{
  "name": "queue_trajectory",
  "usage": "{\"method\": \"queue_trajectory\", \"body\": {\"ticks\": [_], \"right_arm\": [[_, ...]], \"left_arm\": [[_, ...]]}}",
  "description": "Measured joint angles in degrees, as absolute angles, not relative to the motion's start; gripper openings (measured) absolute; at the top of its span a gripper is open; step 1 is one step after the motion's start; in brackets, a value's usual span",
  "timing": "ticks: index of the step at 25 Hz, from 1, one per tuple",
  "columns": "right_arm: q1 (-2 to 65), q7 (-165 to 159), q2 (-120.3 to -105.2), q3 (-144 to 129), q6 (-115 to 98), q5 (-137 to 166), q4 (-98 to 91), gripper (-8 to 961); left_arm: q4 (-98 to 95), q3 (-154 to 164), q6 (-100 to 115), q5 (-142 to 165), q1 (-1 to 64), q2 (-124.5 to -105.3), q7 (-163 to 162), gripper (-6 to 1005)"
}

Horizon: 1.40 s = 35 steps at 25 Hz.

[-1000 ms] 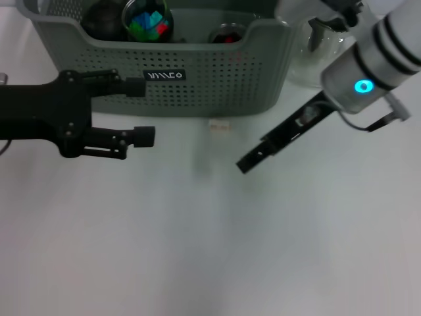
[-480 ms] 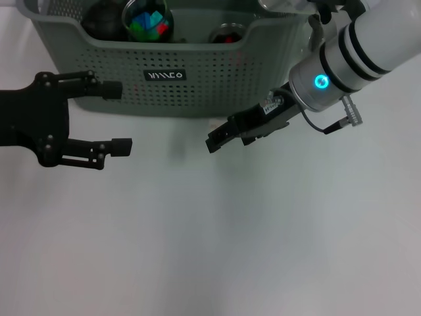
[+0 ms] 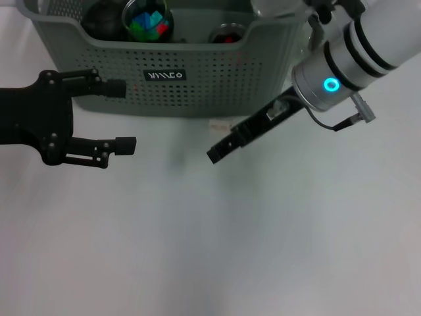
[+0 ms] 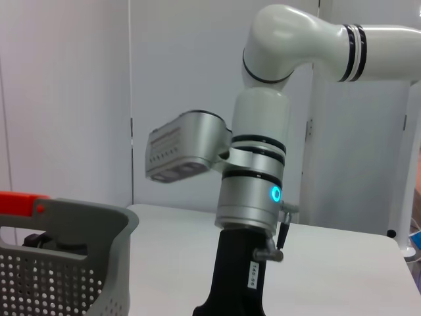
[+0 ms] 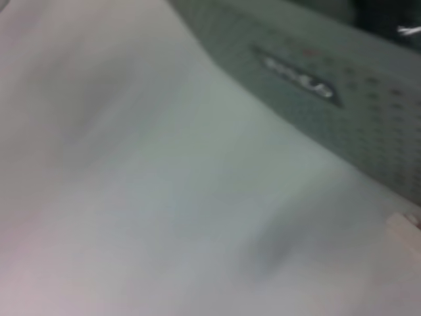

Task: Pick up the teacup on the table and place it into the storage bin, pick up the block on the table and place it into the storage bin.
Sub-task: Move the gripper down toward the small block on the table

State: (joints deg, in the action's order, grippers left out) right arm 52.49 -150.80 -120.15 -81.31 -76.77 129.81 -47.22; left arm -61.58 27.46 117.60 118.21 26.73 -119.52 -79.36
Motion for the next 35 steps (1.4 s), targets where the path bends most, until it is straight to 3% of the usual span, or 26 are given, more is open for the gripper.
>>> {"method": "queue_trajectory", "body": {"ticks": [13, 35], "right_arm": [[51.9, -129.1, -120.13, -81.5, -72.7, 131.5, -45.3, 831], [55.6, -123.3, -120.91, -90.9, -60.3, 134.2, -38.9, 826]], "left_arm": [[-60.0, 27.3, 116.7, 118.1, 26.6, -120.15, -79.4, 883], [-59.3, 27.7, 116.6, 117.3, 26.3, -120.93, -80.2, 884]]}}
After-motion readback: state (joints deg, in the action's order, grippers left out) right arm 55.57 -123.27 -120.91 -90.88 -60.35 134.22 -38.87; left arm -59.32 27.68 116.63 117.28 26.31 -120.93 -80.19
